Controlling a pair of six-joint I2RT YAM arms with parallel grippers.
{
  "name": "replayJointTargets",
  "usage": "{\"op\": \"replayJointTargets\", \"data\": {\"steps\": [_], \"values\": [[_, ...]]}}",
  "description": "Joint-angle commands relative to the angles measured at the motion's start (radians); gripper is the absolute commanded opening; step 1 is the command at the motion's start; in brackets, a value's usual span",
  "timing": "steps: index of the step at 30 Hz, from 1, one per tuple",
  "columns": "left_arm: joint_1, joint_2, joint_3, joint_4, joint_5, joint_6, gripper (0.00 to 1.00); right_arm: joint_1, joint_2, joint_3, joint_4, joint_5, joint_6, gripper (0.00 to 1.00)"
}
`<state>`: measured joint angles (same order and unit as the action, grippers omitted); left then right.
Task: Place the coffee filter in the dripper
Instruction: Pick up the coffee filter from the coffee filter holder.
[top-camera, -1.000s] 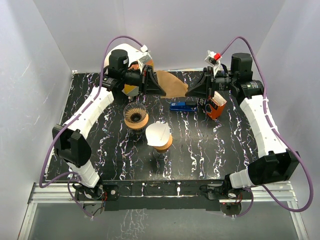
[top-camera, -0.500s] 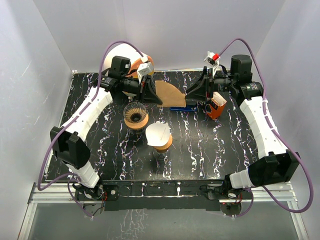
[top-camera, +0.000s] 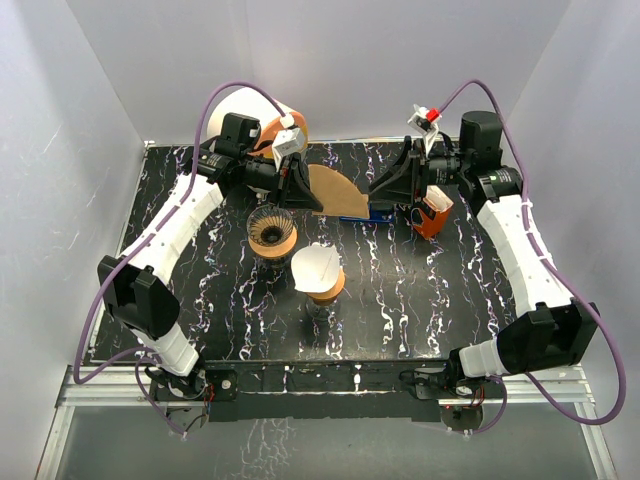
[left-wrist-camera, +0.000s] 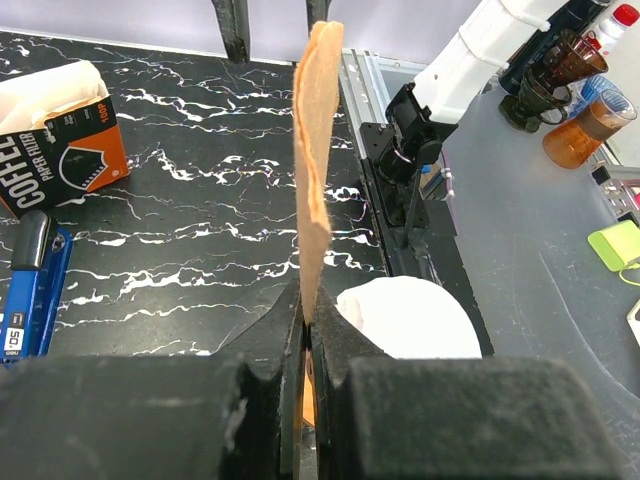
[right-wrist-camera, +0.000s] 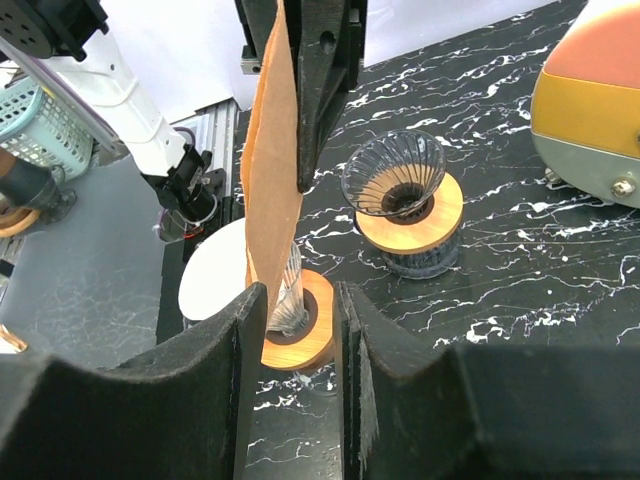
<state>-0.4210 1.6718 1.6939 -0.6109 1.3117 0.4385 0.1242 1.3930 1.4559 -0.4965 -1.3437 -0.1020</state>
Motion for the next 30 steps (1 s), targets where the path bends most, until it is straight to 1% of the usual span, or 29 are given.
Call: {"op": "replayJointTargets", "data": {"steps": [1, 7, 20, 23, 30], "values": [[-0.004, -0.05, 0.027, -0.009, 0.018, 0.031, 0.0, 0.01, -0.041, -0.014, 0.073, -0.056, 0.02, 0.31], [-0.004, -0.046, 0.027, -0.005, 0.019, 0.027, 0.0, 0.018, -0.036, -0.019, 0.085, -0.046, 0.032, 0.32], [-0.005, -0.039, 0.023, -0.008, 0.01, 0.033, 0.0, 0.025, -0.026, -0.023, 0.094, -0.036, 0.042, 0.29], [-0.005, -0.041, 0.023, -0.019, -0.001, 0.048, 0.0, 0.014, -0.033, -0.023, 0.092, -0.047, 0.038, 0.29], [-0.005, -0.037, 0.024, -0.028, -0.017, 0.06, 0.0, -0.011, -0.052, -0.029, 0.096, -0.104, 0.037, 0.34]]}}
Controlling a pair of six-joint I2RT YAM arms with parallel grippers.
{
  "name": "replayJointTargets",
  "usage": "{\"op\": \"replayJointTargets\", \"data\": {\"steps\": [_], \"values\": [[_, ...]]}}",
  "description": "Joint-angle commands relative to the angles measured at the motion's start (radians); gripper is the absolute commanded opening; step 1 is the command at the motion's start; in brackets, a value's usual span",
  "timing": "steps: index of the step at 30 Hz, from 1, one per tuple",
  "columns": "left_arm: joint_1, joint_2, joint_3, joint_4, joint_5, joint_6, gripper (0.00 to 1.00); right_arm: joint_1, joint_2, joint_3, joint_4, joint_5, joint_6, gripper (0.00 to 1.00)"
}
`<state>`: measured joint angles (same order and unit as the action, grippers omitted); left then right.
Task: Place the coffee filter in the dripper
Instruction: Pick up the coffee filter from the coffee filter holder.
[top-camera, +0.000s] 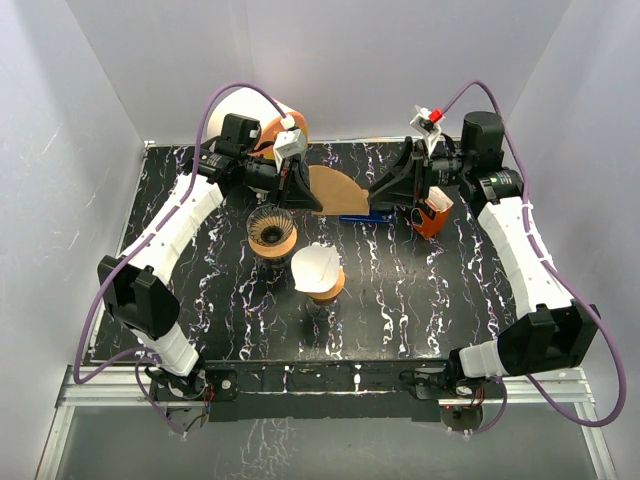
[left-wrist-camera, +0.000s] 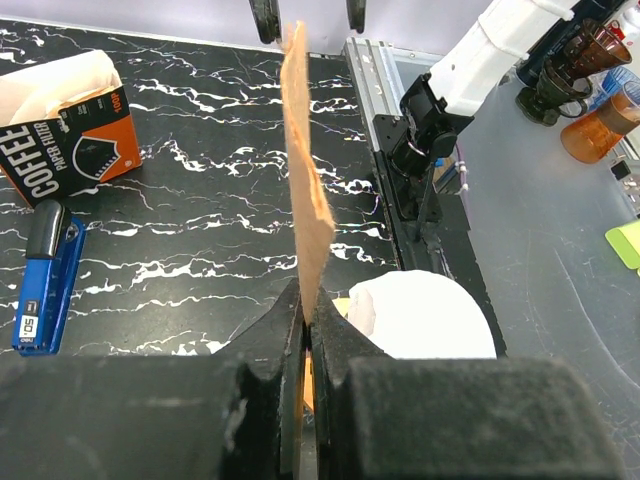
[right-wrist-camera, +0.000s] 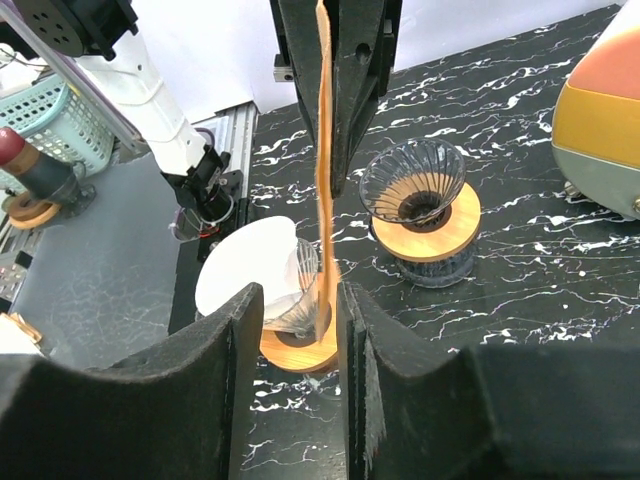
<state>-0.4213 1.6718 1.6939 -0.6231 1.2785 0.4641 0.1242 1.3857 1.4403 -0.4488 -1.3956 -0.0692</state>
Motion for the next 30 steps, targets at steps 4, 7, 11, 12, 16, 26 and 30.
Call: {"op": "replayJointTargets", "data": {"steps": [4, 7, 11, 12, 16, 26, 30], "values": [[-0.005, -0.036, 0.026, -0.014, 0.014, 0.034, 0.0, -0.011, -0.044, -0.027, 0.073, -0.069, 0.027, 0.39], [-0.005, -0.035, 0.028, -0.01, 0.013, 0.031, 0.0, -0.003, -0.039, -0.028, 0.078, -0.045, 0.036, 0.41], [-0.007, -0.036, 0.027, -0.007, 0.015, 0.024, 0.0, 0.02, -0.02, -0.025, 0.076, 0.008, 0.045, 0.41], [-0.007, -0.036, 0.026, -0.005, 0.014, 0.024, 0.0, 0.023, -0.016, -0.024, 0.078, 0.013, 0.049, 0.41], [-0.007, -0.04, 0.023, -0.006, 0.01, 0.024, 0.0, 0.037, 0.004, -0.005, 0.078, 0.012, 0.056, 0.36], [-0.008, -0.048, 0.016, -0.019, 0.005, 0.044, 0.0, 0.038, 0.019, -0.038, 0.223, -0.049, 0.199, 0.18], [-0.008, -0.049, 0.016, -0.026, 0.002, 0.053, 0.0, 0.036, 0.018, -0.052, 0.259, -0.057, 0.23, 0.18]]}}
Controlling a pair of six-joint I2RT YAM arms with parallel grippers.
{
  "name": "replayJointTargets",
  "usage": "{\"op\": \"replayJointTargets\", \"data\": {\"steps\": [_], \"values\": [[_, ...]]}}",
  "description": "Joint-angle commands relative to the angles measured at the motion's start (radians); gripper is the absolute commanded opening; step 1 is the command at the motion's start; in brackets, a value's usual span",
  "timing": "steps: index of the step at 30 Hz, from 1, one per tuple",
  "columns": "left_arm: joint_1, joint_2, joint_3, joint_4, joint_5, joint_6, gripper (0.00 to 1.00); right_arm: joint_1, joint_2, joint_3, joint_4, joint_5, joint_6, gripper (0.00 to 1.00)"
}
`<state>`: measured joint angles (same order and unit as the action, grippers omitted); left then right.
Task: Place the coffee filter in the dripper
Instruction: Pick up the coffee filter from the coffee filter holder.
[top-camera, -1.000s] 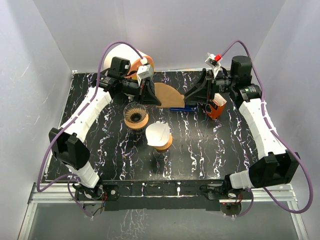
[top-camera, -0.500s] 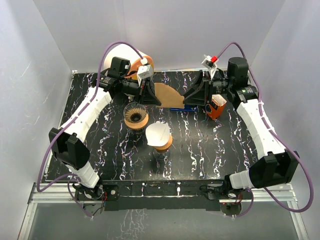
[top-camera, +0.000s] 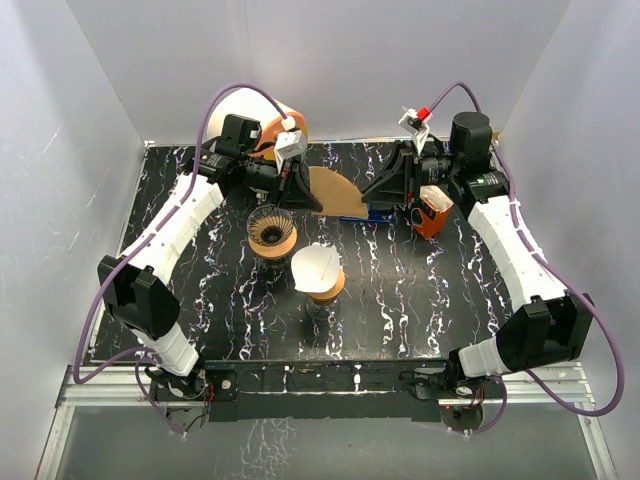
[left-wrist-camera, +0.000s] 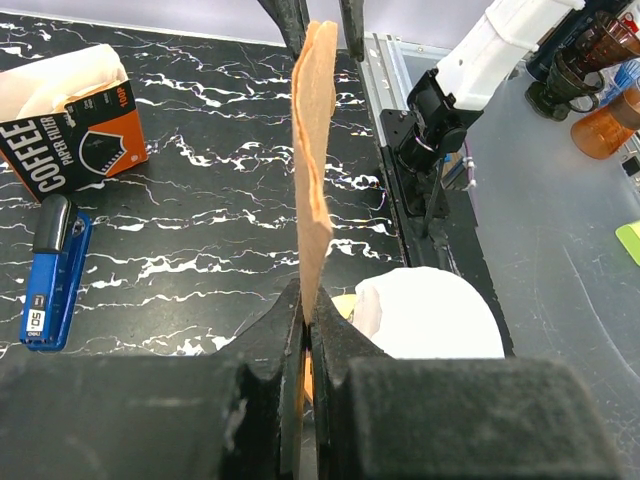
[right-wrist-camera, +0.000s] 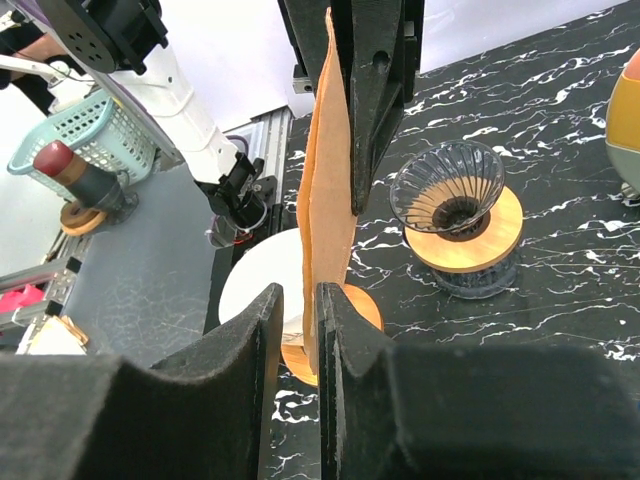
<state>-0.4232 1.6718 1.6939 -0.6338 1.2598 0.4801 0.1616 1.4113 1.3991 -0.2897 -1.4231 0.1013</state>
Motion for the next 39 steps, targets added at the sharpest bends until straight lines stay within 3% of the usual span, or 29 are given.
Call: {"op": "replayJointTargets", "data": {"steps": [1, 13, 24, 39], "values": [[-0.006, -0.05, 0.016, -0.015, 0.021, 0.038, 0.0, -0.001, -0.008, -0.013, 0.104, -0.03, 0.063, 0.18], [-0.006, -0.052, 0.014, -0.023, 0.026, 0.053, 0.0, -0.008, -0.024, -0.103, 0.289, -0.07, 0.211, 0.1], [-0.006, -0.06, 0.006, -0.052, 0.016, 0.1, 0.0, -0.012, -0.03, -0.119, 0.331, -0.082, 0.25, 0.12], [-0.006, -0.065, 0.001, -0.062, 0.018, 0.118, 0.0, -0.014, -0.028, -0.124, 0.373, -0.098, 0.295, 0.0]]}}
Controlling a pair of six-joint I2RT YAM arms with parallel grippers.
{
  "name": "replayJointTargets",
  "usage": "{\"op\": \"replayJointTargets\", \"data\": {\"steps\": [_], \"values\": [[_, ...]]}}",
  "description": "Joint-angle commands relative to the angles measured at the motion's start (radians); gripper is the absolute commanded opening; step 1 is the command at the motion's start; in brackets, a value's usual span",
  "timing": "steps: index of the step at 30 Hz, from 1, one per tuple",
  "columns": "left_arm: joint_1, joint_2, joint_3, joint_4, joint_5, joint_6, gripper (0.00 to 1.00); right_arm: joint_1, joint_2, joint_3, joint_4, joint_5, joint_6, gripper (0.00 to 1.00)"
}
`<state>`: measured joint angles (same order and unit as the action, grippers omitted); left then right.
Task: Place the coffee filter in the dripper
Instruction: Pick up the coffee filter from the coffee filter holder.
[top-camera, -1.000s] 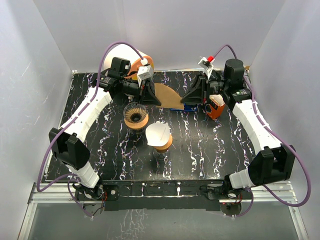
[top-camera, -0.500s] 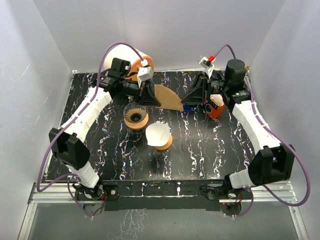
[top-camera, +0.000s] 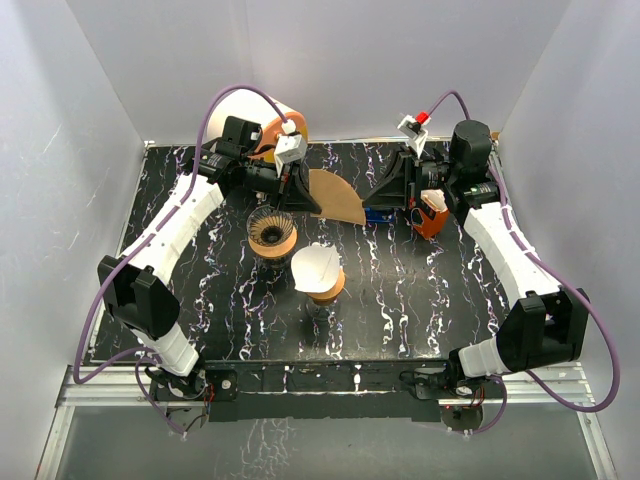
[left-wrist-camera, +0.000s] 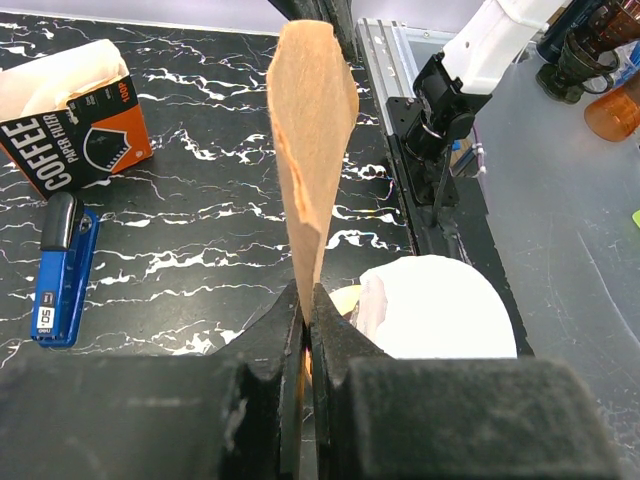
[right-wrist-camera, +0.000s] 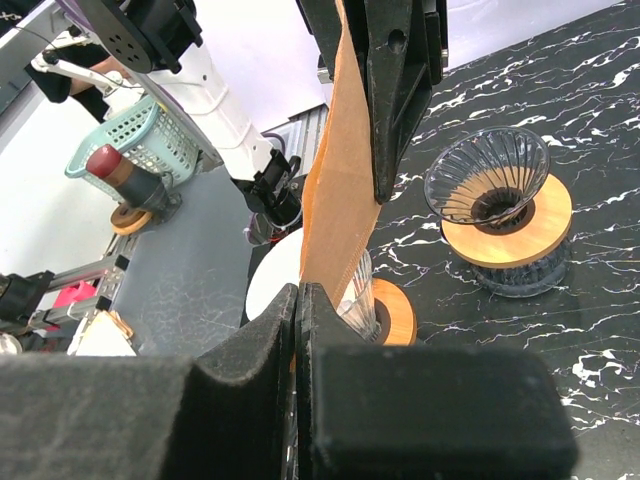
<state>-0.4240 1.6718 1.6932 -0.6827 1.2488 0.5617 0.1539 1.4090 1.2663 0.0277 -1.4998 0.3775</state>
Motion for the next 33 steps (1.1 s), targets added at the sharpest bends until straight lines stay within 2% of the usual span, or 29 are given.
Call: {"op": "replayJointTargets", "data": {"steps": [1, 18, 33], "values": [[-0.006, -0.066, 0.002, -0.015, 0.028, 0.041, 0.0, -0.007, -0.026, 0.008, 0.056, -0.023, 0.02, 0.0], [-0.008, -0.053, 0.005, -0.037, 0.042, 0.098, 0.0, -0.005, -0.042, -0.021, 0.093, -0.049, 0.052, 0.0], [-0.041, -0.018, 0.077, -0.149, 0.054, 0.268, 0.0, 0.007, -0.055, -0.04, 0.098, -0.054, 0.052, 0.0]]}}
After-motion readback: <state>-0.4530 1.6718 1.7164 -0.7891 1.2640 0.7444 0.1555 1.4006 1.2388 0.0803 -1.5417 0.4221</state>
